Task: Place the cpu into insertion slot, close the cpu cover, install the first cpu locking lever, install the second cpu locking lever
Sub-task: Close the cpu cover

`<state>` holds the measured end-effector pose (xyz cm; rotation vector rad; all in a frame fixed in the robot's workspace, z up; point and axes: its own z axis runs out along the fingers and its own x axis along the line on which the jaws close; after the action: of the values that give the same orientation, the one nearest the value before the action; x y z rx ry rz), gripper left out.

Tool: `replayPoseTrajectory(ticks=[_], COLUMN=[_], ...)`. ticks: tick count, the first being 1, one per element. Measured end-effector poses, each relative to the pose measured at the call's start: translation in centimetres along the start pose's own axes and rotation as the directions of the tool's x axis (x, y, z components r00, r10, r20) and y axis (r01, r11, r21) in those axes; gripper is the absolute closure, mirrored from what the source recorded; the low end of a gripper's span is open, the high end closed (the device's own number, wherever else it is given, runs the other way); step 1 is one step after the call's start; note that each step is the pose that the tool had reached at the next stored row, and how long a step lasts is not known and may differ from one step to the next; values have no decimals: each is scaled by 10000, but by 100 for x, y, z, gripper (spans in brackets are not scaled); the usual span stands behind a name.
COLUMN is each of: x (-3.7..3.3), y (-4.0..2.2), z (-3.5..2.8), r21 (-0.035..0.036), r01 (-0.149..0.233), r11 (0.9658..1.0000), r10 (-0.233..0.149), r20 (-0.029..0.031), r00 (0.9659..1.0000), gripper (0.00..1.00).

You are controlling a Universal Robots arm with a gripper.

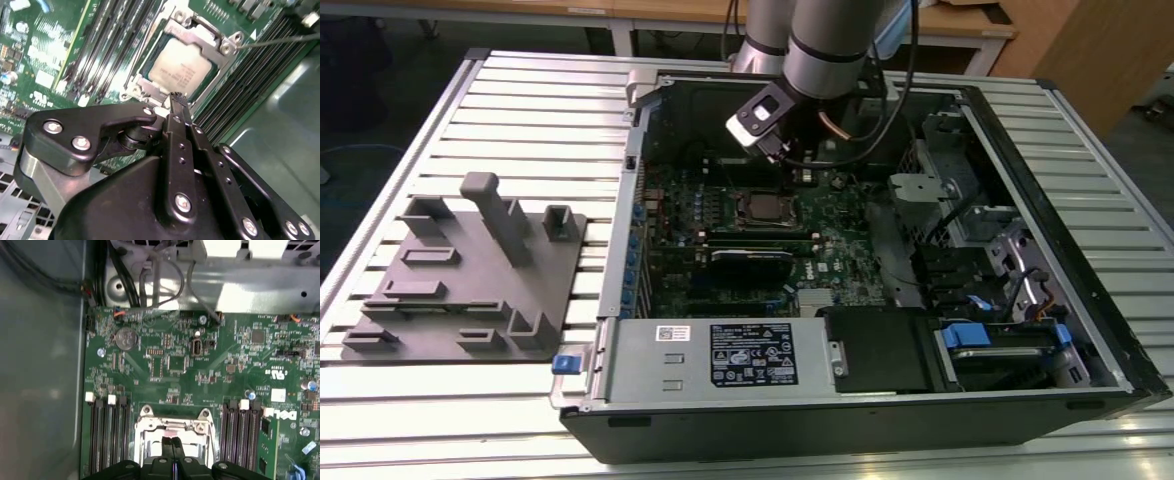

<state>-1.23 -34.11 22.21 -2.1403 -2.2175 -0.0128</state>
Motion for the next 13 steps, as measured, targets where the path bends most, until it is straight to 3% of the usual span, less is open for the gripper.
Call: replayPoseTrajectory(ticks=[13], x=[7], y=[-268], z=[70], r21=[-1], r01=[-26], r11=[10000], r10=[26], r20=[-1], r00=[10000], gripper=[89])
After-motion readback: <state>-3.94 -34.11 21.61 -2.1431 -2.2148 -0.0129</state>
